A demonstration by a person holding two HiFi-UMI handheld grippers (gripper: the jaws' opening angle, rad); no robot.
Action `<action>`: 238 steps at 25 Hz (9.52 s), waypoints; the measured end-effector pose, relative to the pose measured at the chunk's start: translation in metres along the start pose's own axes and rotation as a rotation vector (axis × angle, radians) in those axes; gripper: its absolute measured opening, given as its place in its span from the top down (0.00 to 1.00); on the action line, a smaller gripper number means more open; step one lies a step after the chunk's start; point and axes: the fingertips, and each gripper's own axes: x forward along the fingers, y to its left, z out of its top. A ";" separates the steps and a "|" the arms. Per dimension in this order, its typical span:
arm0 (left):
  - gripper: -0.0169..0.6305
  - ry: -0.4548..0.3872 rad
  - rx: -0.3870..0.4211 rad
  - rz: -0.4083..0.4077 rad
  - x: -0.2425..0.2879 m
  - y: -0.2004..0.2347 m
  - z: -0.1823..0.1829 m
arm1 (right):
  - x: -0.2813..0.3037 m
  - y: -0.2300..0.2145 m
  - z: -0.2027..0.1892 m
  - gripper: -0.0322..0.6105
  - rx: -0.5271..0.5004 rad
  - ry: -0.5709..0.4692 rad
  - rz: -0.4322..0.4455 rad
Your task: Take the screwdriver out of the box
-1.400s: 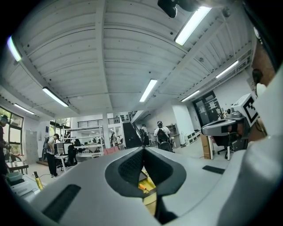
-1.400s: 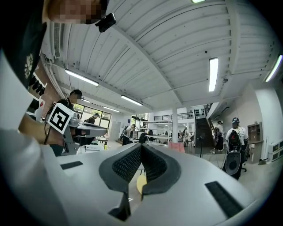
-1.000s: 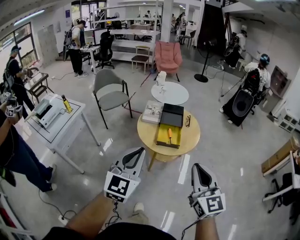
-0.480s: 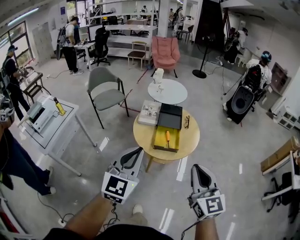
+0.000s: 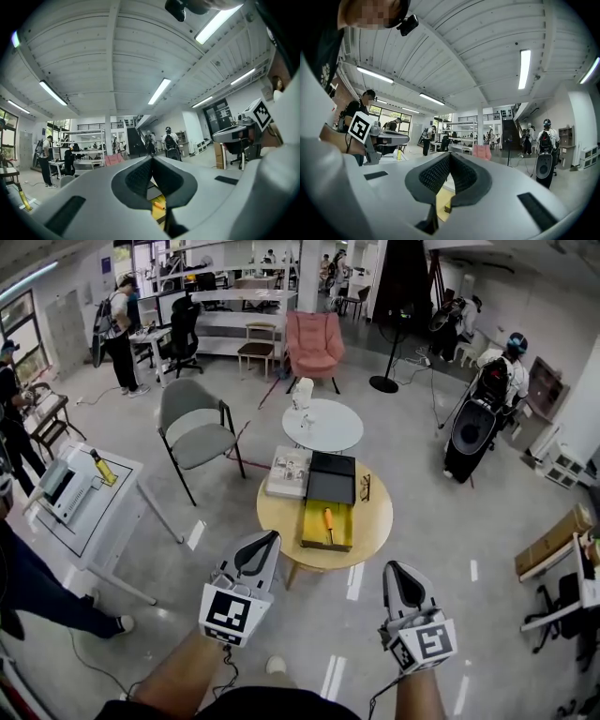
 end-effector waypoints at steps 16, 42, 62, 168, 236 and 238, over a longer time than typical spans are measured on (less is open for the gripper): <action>0.95 -0.013 -0.018 -0.063 0.021 0.028 -0.015 | 0.032 0.003 0.009 0.93 -0.005 -0.004 -0.045; 0.95 0.039 -0.029 -0.009 0.110 0.049 -0.029 | 0.124 -0.060 0.000 0.93 0.017 0.000 0.063; 0.95 0.084 -0.052 0.017 0.217 0.050 -0.041 | 0.183 -0.151 -0.014 0.93 0.044 0.039 0.102; 0.95 0.185 -0.074 0.282 0.288 0.170 -0.101 | 0.408 -0.169 -0.284 0.78 0.129 0.565 0.303; 0.95 0.207 -0.093 0.301 0.248 0.181 -0.115 | 0.393 -0.154 -0.375 0.76 0.166 0.695 0.291; 0.95 0.198 -0.097 0.303 0.248 0.179 -0.112 | 0.390 -0.156 -0.364 0.76 0.166 0.652 0.295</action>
